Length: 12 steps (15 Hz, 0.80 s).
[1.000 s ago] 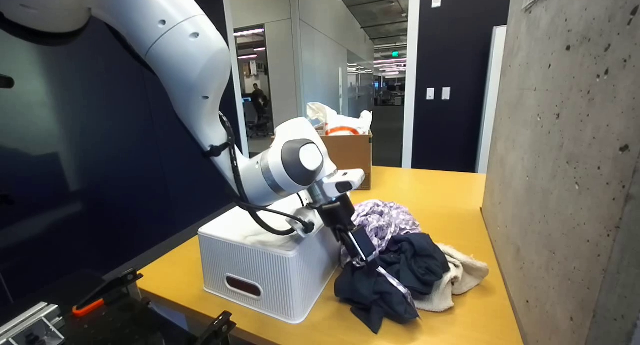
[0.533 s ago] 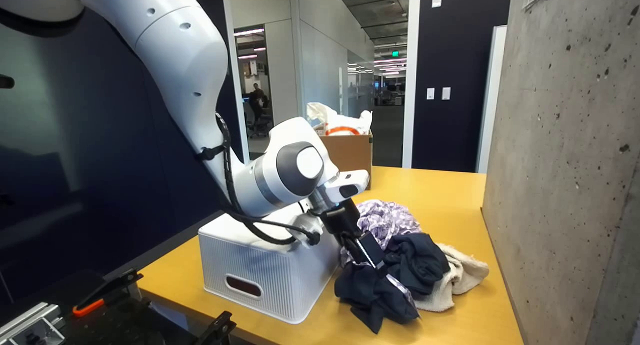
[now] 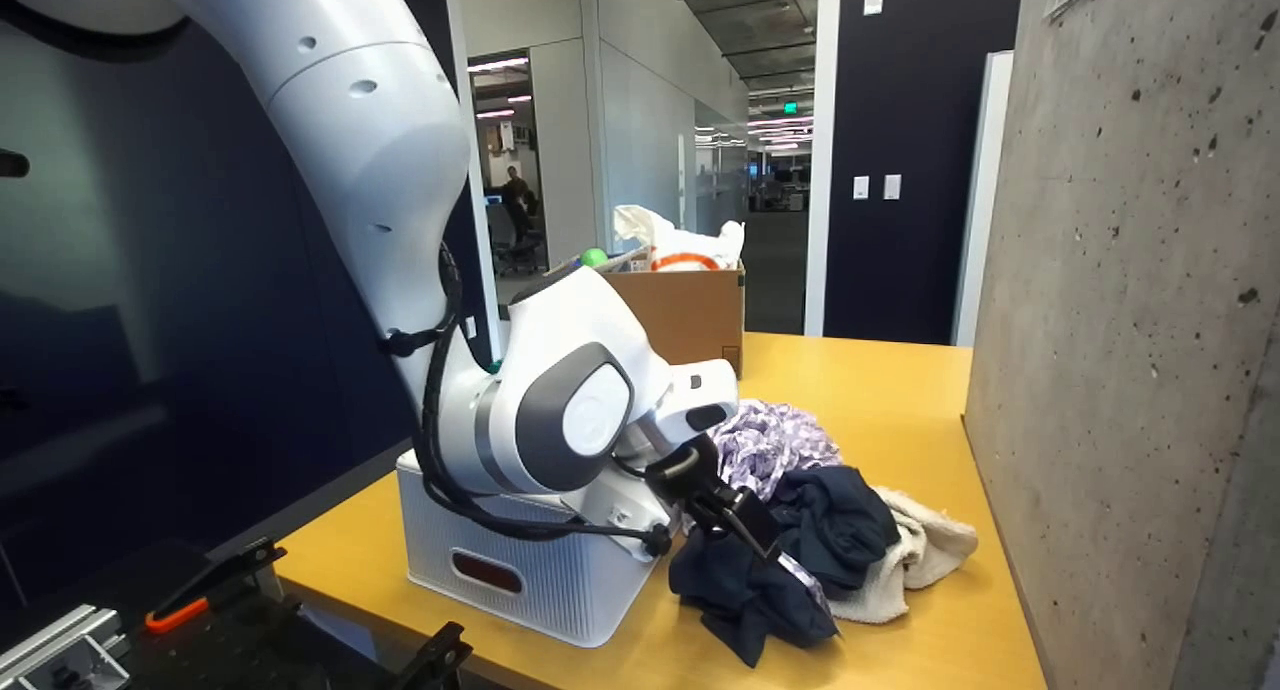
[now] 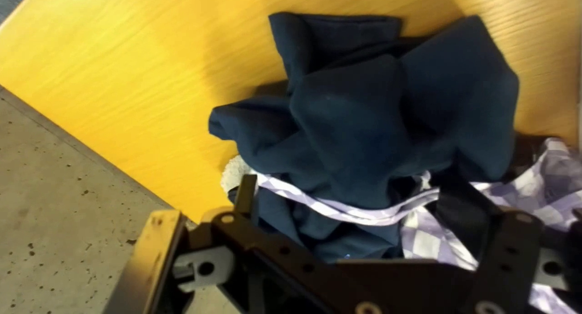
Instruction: Move the piece of clothing off the box and onto the table
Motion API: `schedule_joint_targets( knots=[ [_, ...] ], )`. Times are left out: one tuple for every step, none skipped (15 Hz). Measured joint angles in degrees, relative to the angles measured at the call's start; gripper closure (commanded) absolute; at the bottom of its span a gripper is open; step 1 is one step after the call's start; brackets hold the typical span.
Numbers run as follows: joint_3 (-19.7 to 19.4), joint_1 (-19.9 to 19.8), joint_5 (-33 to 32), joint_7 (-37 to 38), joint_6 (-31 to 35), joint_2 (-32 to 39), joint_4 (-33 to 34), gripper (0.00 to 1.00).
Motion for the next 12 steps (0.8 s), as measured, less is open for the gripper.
schedule_joint_targets(
  knots=[
    [2.87, -2.62, 0.04, -2.40, 0.91, -0.21, 0.12, 0.00],
    [5.64, -5.07, 0.04, -4.65, 1.49, -0.42, 0.20, 0.00],
    [8.14, -7.26, 0.04, -6.76, 1.60, -0.64, 0.28, 0.00],
    [10.24, -9.01, 0.04, -8.43, 1.59, -0.76, 0.34, 0.00],
    [12.02, -10.51, 0.04, -9.84, 1.52, -0.77, 0.44, 0.00],
    [13.48, -11.83, 0.04, -10.94, 1.49, -0.77, 0.50, 0.00],
    [14.72, -13.02, 0.04, -11.81, 1.35, -0.75, 0.51, 0.00],
    [15.69, -14.06, 0.04, -12.42, 1.11, -0.72, 0.51, 0.00],
    [16.31, -14.86, 0.04, -12.86, 0.62, -0.68, 0.50, 0.00],
    [16.76, -15.48, 0.04, -13.23, -0.03, -0.66, 0.50, 0.00],
    [17.03, -15.96, 0.04, -13.42, -0.76, -0.65, 0.50, 0.00],
    [17.11, -16.25, 0.07, -13.51, -1.58, -0.65, 0.50, 0.00]
  ],
)
